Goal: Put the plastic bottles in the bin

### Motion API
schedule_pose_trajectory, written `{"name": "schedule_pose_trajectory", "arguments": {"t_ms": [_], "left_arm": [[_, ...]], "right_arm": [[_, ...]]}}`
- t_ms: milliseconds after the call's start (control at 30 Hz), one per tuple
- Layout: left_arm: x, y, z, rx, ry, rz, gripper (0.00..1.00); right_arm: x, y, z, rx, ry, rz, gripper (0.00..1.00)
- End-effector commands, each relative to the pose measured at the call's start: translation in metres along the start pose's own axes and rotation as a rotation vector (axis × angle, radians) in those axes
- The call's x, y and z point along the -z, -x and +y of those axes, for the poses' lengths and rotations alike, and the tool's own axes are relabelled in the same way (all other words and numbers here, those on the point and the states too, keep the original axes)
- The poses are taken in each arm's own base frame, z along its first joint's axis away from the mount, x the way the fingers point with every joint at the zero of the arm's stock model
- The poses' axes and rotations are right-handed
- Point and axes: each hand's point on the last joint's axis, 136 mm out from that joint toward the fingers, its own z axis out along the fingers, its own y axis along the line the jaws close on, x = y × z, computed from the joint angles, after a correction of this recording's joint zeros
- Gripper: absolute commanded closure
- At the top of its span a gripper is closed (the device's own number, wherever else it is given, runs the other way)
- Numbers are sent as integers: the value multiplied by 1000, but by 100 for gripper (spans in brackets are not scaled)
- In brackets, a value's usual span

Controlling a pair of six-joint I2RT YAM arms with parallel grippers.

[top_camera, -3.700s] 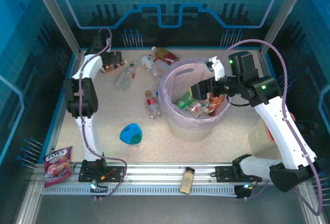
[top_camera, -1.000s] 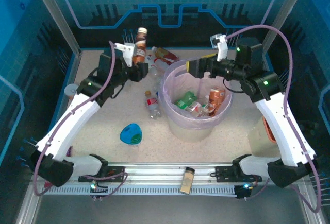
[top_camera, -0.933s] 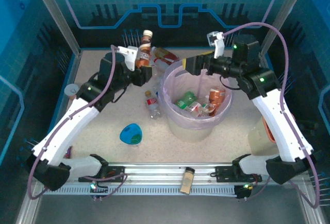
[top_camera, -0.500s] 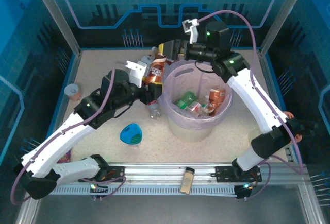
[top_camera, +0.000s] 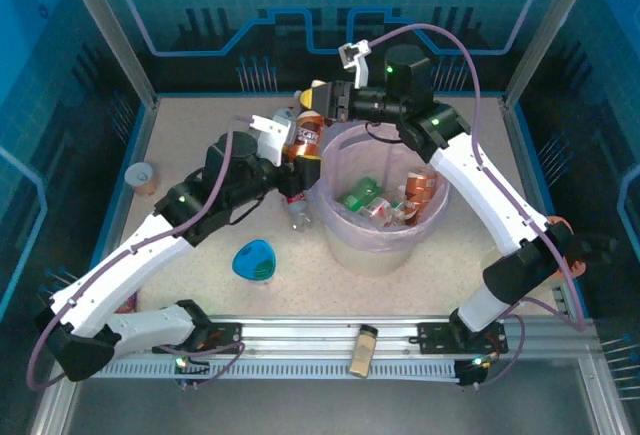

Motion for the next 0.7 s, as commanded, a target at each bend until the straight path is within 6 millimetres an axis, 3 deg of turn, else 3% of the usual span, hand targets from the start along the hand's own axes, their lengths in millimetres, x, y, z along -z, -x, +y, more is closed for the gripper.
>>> {"name": "schedule_pose_trajectory", "arguments": {"t_ms": [0, 100, 133, 233, 400, 533, 667], "left_arm": [[1, 14, -6, 6, -17, -53, 34], [5, 9, -4, 7, -16, -49, 4], [8, 6, -3, 13, -12, -47, 1], [18, -5, 5, 42, 13, -54, 1], [33, -35, 55, 179, 166, -5, 4], [33, -49, 99, 274, 250, 24, 6], [22, -64, 149, 317, 342, 59, 6]], "right_arm": [[10, 16, 22, 91, 48, -57, 75], [19, 34, 29, 134, 55, -102, 79], [23, 40, 31, 149, 57, -117, 80], [43, 62, 38, 193, 47, -182, 81], [91, 88, 39, 249, -21, -260, 84], [121, 86, 29, 303, -111, -255, 84], [137, 61, 4, 354, -257, -148, 88]]}}
